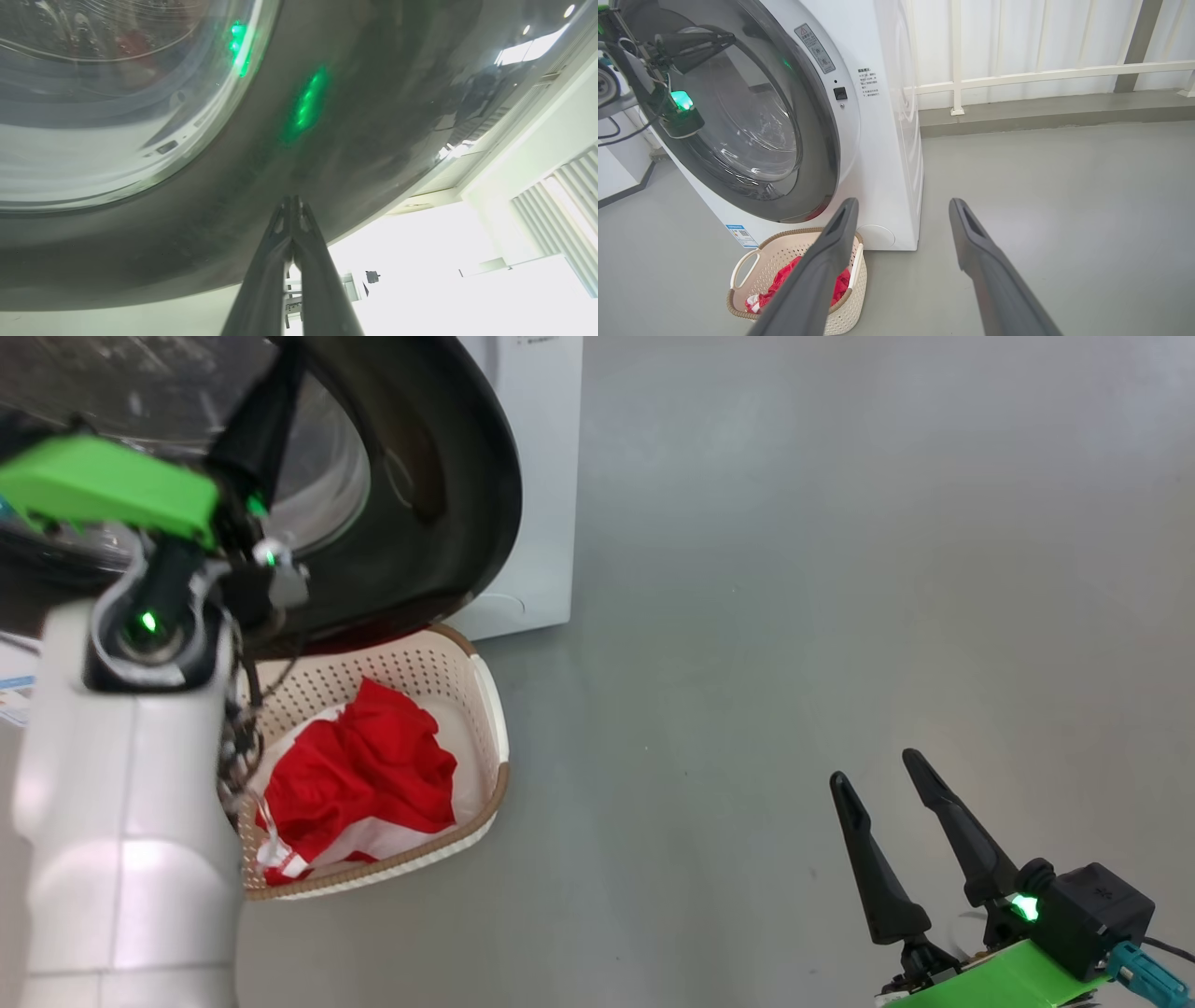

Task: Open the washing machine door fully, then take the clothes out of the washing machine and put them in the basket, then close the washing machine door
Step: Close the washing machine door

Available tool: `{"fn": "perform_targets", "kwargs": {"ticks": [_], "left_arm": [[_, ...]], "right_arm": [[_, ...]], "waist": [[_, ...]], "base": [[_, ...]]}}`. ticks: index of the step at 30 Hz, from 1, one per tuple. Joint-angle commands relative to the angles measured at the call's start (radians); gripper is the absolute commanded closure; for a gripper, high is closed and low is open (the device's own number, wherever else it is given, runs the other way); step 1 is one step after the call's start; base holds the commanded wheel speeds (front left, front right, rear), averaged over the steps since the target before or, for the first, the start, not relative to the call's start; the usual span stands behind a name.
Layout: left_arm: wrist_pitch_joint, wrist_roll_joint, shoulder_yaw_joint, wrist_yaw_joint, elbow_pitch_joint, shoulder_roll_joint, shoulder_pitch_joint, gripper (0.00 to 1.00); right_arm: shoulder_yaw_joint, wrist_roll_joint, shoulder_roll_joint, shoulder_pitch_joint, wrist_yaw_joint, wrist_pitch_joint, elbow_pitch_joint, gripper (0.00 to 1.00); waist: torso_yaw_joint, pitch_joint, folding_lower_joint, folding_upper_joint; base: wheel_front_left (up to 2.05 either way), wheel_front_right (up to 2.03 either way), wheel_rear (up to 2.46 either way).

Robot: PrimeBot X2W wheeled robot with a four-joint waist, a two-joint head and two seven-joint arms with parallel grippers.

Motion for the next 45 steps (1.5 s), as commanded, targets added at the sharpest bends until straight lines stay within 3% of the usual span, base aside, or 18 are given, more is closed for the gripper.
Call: {"fn": "perform_targets", "kwargs": {"ticks": [1, 3, 4, 17, 28, 36, 42, 45], "left_arm": [[-0.021, 0.033, 0.004, -0.005, -0.037, 0.029, 0.036, 1.00], [-0.055, 0.071, -0.010, -0.010, -0.056, 0.036, 0.068, 0.21], [-0.071, 0.087, -0.015, -0.008, -0.063, 0.039, 0.086, 0.00], [-0.224, 0.217, -0.035, -0.004, -0.269, 0.059, 0.324, 0.00], [-0.283, 0.254, -0.029, 0.088, -0.485, 0.043, 0.538, 0.00], [-0.382, 0.370, -0.053, 0.129, -0.657, 0.048, 0.695, 0.00], [-0.480, 0.590, -0.138, 0.135, -0.735, 0.104, 0.792, 0.00], [-0.517, 0.647, -0.157, 0.142, -0.757, 0.109, 0.831, 0.00]], "right_arm": [[0.016, 0.009, -0.014, -0.019, 0.006, -0.013, -0.019, 0.00], [0.015, 0.015, -0.014, -0.015, 0.006, -0.016, -0.015, 0.00], [0.015, 0.018, -0.014, -0.013, 0.006, -0.017, -0.012, 0.00], [0.005, 0.025, -0.014, 0.029, 0.006, -0.017, -0.005, 0.00], [-0.008, 0.029, -0.014, 0.049, 0.006, -0.018, -0.004, 0.00], [-0.020, 0.029, -0.014, 0.072, 0.006, -0.018, -0.015, 0.00], [-0.022, 0.030, -0.014, 0.076, 0.006, -0.019, -0.022, 0.00], [-0.024, 0.031, -0.014, 0.079, 0.006, -0.022, -0.021, 0.00]], "waist": [[0.011, -0.022, 0.0000, 0.0000], [0.017, -0.035, 0.0000, 0.0000], [0.020, -0.042, 0.0000, 0.0000], [0.086, -0.128, 0.0000, 0.0000], [0.126, -0.172, 0.0000, 0.0000], [0.157, -0.195, 0.0000, 0.0000], [0.167, -0.203, 0.0000, 0.0000], [0.168, -0.208, 0.0000, 0.0000]], "base": [[0.00, 0.00, 0.00], [0.00, 0.00, 0.00], [0.00, 0.00, 0.00], [0.00, 0.00, 0.00], [0.00, 0.00, 0.00], [0.00, 0.00, 0.00], [0.00, 0.00, 0.00], [0.00, 0.00, 0.00]]}}
